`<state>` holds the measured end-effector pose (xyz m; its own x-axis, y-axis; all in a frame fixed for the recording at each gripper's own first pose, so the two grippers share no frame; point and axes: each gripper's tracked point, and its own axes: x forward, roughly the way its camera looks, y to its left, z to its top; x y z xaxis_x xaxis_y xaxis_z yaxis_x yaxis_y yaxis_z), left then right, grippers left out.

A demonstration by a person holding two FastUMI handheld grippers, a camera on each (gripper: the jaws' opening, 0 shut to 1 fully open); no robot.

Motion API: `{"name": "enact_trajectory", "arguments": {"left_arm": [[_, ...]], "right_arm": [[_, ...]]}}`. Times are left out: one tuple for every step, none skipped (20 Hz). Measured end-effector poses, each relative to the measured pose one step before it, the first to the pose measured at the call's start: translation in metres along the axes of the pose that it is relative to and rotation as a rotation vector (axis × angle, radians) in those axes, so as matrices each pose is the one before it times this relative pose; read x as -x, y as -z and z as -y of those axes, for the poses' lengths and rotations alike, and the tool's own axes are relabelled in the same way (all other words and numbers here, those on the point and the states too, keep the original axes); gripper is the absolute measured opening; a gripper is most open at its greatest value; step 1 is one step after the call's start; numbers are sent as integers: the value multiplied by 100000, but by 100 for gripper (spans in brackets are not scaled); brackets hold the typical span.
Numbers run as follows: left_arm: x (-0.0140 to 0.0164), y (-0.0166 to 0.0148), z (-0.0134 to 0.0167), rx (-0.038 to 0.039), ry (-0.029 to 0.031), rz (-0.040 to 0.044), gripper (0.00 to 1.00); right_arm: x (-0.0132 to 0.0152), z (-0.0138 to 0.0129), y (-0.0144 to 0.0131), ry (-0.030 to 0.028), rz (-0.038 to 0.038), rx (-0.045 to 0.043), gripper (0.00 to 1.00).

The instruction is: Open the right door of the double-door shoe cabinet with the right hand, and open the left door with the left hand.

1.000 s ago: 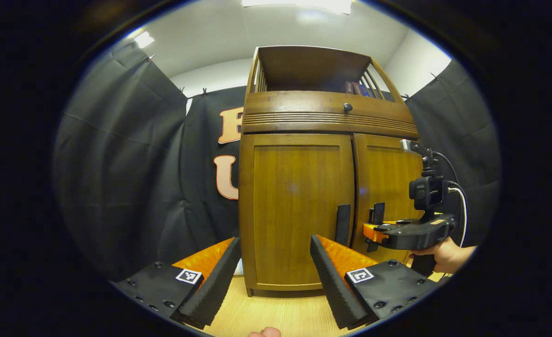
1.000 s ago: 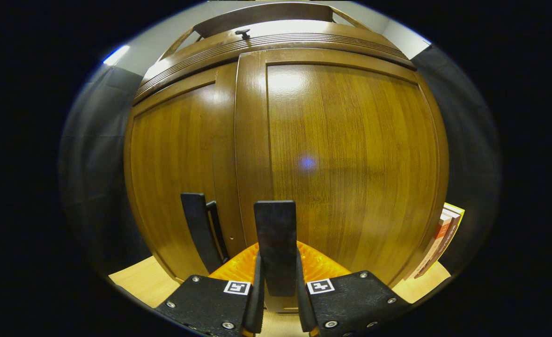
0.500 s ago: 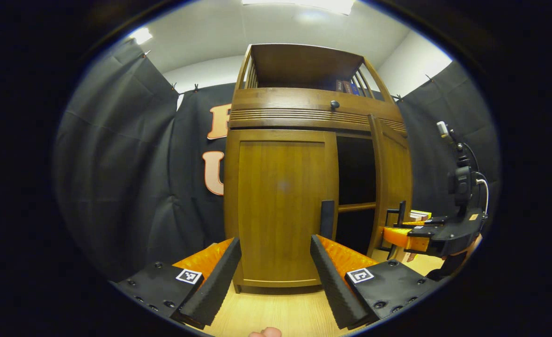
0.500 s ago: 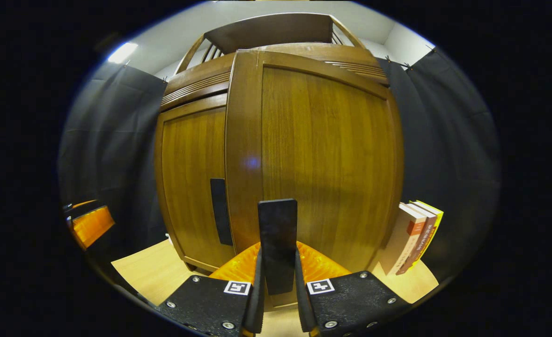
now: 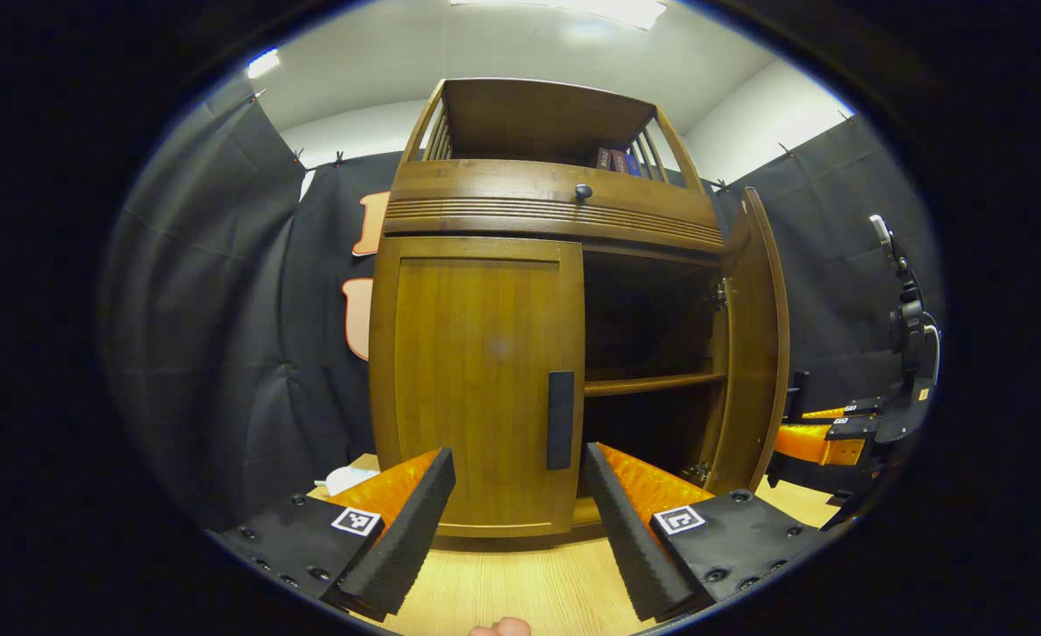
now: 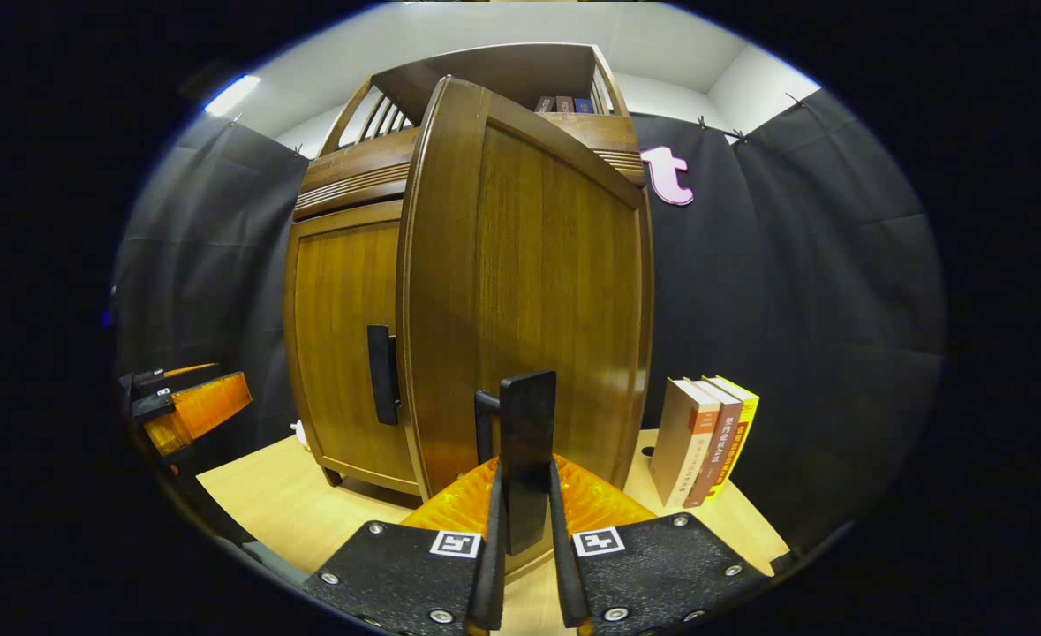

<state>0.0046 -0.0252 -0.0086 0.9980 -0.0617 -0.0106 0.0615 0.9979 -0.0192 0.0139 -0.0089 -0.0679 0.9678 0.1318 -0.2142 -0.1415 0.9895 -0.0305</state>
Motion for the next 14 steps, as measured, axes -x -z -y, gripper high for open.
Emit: {"name": "enact_trajectory", "arguments": {"left_arm": [[54,0,214,-168,228,497,94],[42,-33,135,49,245,320,94],[141,38,58,84,112,164,97],[96,-2,5,73,-7,107,94],[-42,54,58,-40,-56,-97,94],[51,-35,10,-93,-130,-203,97],[-43,50,-3,-75,-185,-9,97],[61,29,-26,29,-72,60,94],[80,33,-12,-55,-135,21,94],[3,26,-14,-105,-325,-135,94],[-16,41,-10,140,-111,-25,94],[4,-17,88,296,-16,-51,94],[-24,133,-21,185,79,-257,94],[26,-32,120,-24,149,-131,94]], "right_arm": [[356,407,16,1010,158,-206,22],[263,435,38,939,42,-75,22],[194,406,74,955,112,-140,21],[188,386,7,563,90,-45,20],[284,410,591,460,46,-34,14],[62,335,15,431,-256,441,14],[284,429,4,675,-138,289,13],[191,444,24,747,-84,421,17],[132,482,38,989,79,289,22],[130,753,31,1722,-165,-50,22],[73,806,38,1951,120,-245,8],[179,975,67,2242,-71,61,13],[51,1066,26,2839,77,-202,11],[91,1145,10,2871,20,-198,9]]}}
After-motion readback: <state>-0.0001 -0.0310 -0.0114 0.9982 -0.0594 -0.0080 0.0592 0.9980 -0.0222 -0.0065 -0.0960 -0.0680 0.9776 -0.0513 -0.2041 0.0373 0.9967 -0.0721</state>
